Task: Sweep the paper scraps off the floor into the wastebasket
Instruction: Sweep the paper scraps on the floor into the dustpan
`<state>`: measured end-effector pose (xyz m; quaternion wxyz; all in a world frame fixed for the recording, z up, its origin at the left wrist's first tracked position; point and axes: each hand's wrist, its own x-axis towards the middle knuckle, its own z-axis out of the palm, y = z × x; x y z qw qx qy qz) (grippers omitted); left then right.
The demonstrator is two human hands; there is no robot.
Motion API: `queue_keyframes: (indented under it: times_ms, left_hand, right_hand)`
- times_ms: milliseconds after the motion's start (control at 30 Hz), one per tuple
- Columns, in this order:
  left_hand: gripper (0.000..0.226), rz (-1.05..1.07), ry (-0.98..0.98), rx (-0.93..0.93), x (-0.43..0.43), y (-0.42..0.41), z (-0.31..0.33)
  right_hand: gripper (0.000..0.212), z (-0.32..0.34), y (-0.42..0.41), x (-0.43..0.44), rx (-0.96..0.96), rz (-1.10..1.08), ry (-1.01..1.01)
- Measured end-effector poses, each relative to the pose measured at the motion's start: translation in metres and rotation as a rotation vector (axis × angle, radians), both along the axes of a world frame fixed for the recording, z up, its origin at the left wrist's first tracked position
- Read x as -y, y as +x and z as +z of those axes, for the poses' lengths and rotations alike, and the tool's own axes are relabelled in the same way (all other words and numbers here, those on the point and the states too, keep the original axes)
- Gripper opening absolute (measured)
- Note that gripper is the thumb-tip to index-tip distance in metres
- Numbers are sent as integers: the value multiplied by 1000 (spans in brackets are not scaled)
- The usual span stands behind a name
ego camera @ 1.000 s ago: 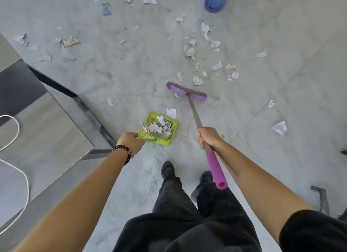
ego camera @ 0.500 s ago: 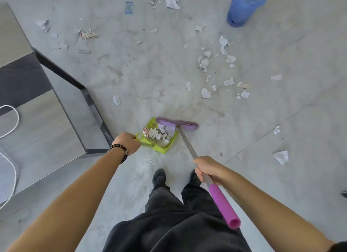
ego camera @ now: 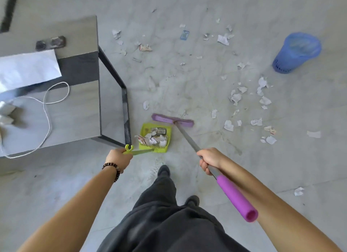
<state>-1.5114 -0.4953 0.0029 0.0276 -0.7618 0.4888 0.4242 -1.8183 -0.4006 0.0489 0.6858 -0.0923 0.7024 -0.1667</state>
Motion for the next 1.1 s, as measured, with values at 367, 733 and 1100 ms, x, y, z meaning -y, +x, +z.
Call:
queue_keyframes:
  times_ms: [367, 733, 1100]
  left_hand:
    - [13, 107, -59, -25, 108, 0, -7]
    - [35, 12, -71, 59, 203, -8, -24]
    - [20, 31, -6, 50, 283, -16, -19]
  right_hand:
    - [14, -30, 21, 172, -238, 244, -244]
    - [23, -106, 73, 360, -393, 420, -146]
    - [22, -70, 35, 298, -212, 533, 165]
